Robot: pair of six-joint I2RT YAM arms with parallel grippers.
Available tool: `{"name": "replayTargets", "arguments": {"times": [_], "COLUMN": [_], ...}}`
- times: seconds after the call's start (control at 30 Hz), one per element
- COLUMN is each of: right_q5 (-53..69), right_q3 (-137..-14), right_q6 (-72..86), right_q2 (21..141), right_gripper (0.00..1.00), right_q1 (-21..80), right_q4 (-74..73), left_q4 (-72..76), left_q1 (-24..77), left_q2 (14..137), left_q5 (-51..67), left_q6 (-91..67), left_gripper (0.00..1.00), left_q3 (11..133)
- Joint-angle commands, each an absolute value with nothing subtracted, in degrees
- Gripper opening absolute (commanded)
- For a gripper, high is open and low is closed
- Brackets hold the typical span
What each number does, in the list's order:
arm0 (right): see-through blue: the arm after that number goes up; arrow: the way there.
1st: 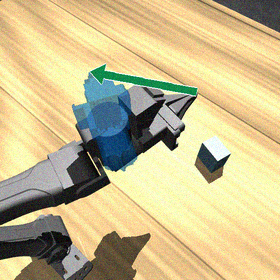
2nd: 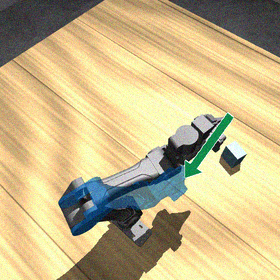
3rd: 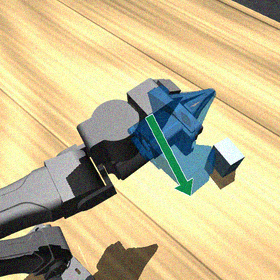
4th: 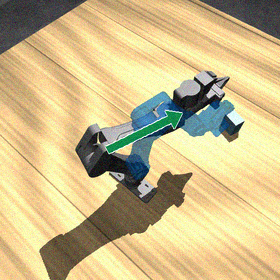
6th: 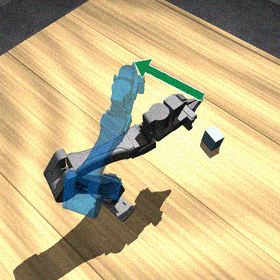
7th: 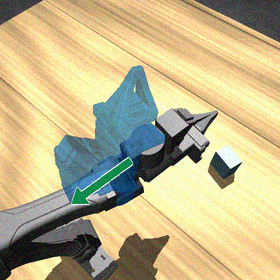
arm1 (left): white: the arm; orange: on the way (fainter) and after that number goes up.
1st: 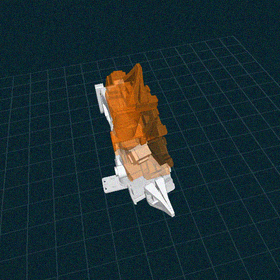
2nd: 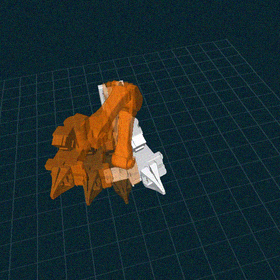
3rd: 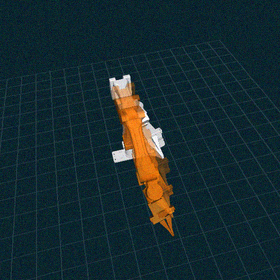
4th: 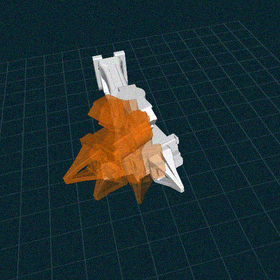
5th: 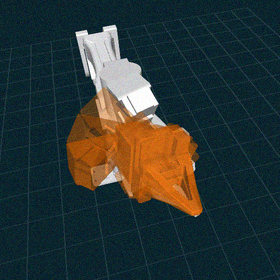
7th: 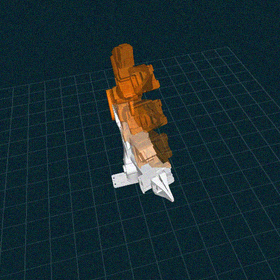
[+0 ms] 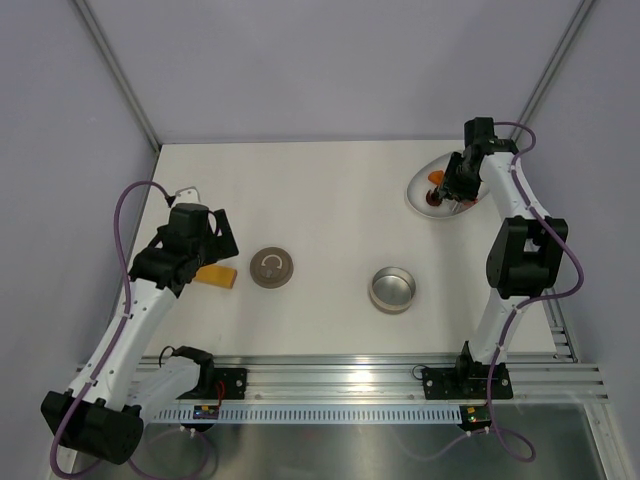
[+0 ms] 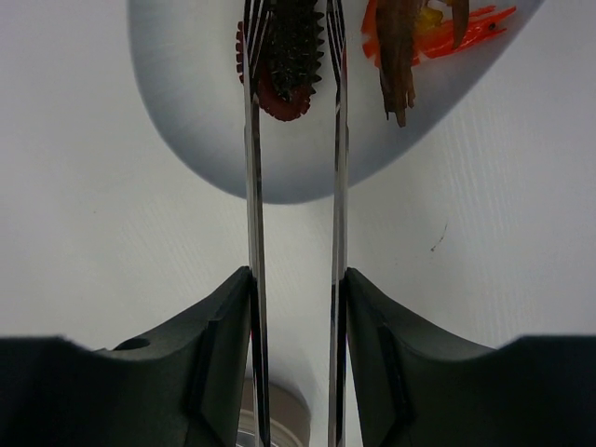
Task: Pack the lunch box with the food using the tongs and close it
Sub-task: Pick up the fake food from the plate.
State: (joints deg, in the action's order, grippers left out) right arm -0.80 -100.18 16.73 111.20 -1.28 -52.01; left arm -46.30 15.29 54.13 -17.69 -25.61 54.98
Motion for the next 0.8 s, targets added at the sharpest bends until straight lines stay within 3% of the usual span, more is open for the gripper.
{"name": "replayTargets", "arguments": {"times": [0.0,0.5,0.77], "right_q5": [1.7,1.5,1.4], "right_q3": [-100.4,-93.8,-94.1], "right_q6": [17.6,17.7,17.7], "right_q2": [107.0,109.1,107.8], "right_gripper": [0.49,0.49,0.37], "right_q1": [-1.5,-1.5,-1.5], "right_q4": [-49.7,-47.8,-47.5], "left_q4": [-43.5,-43.9,-44.1], "left_q1": [15.4,15.4,15.4], "left_q2": [54.1,53.7,53.1], "left_q5": [-16.9,-16.7,-16.7], "left_q6": [-26.5,-26.5,-26.6], "left_gripper": [0.99,0.99,0.99], "left_q3": [55.1,54.8,54.8]}}
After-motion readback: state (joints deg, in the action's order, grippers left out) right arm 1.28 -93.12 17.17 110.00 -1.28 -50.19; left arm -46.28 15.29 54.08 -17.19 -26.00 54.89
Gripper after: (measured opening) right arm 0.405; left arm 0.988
